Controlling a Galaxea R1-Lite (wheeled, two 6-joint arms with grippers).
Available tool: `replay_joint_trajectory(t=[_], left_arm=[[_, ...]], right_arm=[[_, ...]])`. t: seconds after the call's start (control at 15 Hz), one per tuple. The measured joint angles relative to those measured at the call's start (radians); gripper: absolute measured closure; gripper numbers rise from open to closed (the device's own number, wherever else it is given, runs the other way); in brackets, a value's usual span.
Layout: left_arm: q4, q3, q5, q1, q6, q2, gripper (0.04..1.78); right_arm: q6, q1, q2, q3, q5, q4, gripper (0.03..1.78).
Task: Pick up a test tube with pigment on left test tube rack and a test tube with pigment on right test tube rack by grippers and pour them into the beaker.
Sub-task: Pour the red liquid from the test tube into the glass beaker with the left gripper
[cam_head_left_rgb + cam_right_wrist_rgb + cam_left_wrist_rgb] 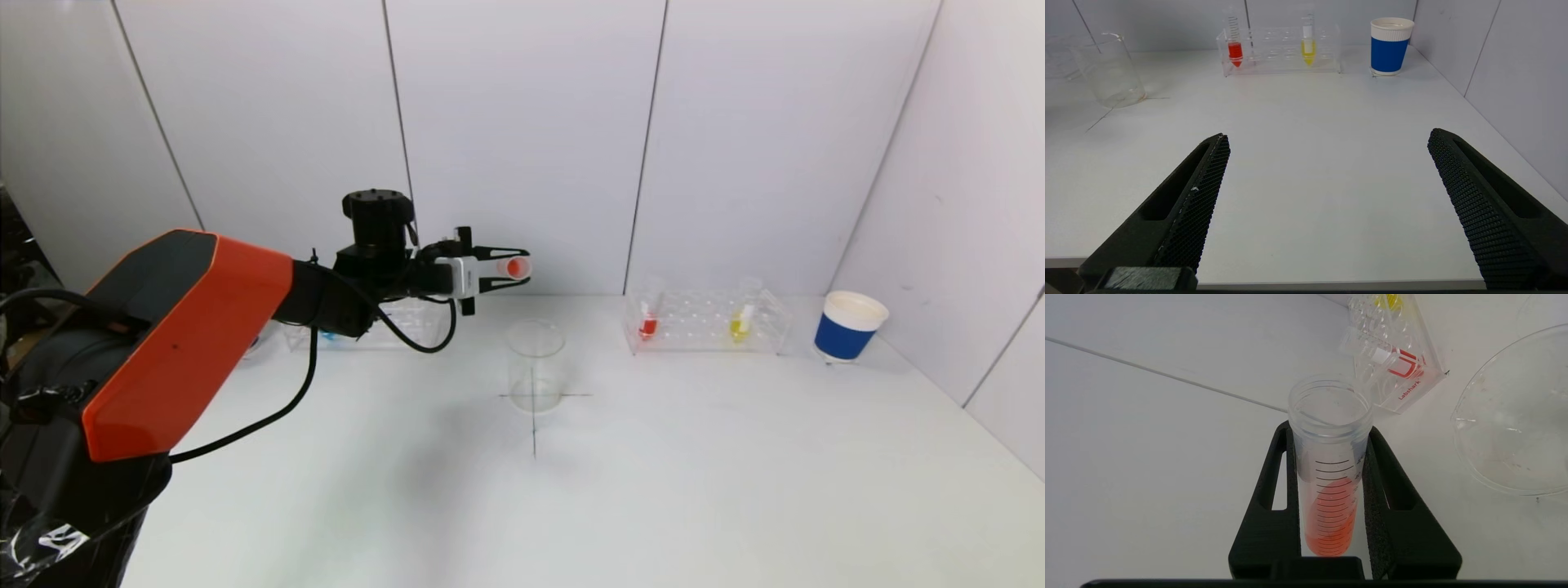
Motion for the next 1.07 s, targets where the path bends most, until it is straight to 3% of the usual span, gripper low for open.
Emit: replay_joint_trajectory(t=[1.07], left_arm=[[-0.092,0.064,0.045,-0.009,0.224,0.049,1.37]], right_arm=[[0.000,0.000,0.000,0.000,0.000,0.000,0.05]])
